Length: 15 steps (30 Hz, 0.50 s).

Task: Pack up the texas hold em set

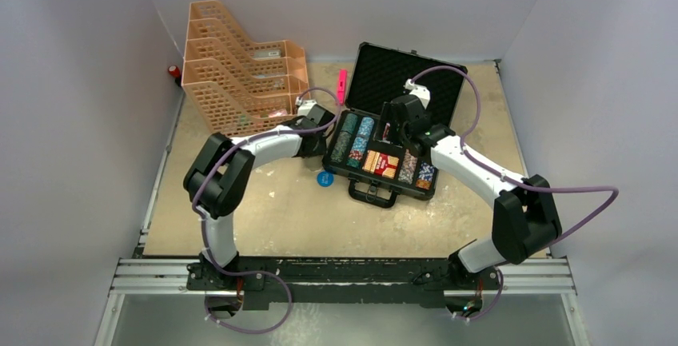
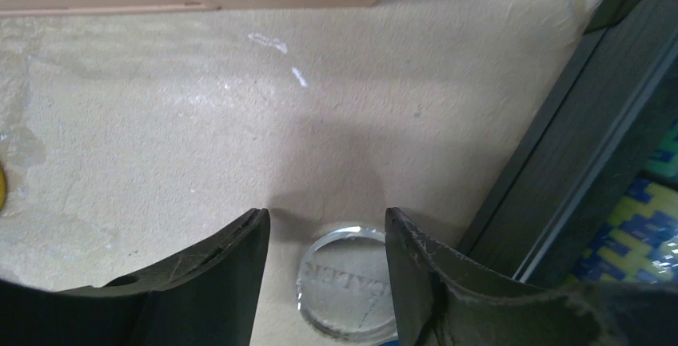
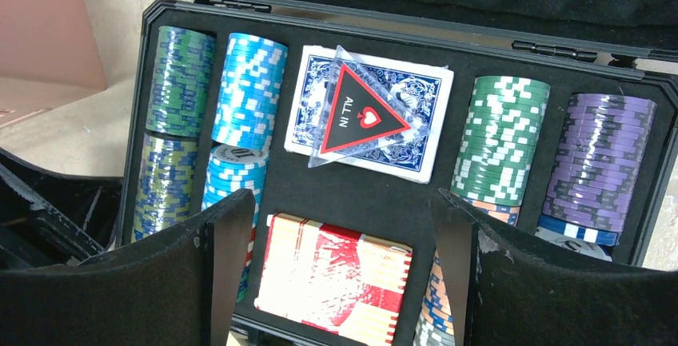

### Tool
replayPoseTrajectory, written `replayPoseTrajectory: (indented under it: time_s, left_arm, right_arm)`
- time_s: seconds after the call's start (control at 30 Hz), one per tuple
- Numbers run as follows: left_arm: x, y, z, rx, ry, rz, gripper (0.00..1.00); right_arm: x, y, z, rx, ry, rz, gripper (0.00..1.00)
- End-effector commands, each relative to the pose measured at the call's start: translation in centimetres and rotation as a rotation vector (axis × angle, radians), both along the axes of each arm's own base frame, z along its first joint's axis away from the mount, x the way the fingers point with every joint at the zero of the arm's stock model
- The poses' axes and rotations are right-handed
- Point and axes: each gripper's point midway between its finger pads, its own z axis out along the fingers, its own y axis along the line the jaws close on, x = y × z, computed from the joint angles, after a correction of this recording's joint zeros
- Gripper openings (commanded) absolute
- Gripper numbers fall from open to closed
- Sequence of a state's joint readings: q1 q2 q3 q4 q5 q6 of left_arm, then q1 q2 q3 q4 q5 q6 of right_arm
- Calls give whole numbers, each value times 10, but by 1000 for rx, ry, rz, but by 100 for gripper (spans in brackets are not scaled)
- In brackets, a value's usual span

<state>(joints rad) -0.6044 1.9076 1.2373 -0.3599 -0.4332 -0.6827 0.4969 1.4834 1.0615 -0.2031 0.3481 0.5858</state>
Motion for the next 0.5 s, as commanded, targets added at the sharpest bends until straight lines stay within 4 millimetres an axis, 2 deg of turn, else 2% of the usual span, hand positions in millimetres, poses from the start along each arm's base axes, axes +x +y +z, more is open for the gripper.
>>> replayPoseTrajectory:
  time_s: [0.0, 0.17, 0.3, 0.47]
  left_arm:
    - [-18, 2, 0, 8, 82, -48, 52]
    - [-49, 13, -8, 17, 169, -81, 45]
    - [-70, 10, -7, -25, 217, -128, 41]
    - [-92, 5, 0, -73, 236, -164, 41]
  right_arm:
    - [6, 1, 18, 23, -50, -2, 82]
    - [8, 4, 19, 30, -49, -2, 82]
    - [9, 5, 17, 31, -44, -3, 81]
    - [8, 4, 15, 28, -38, -6, 81]
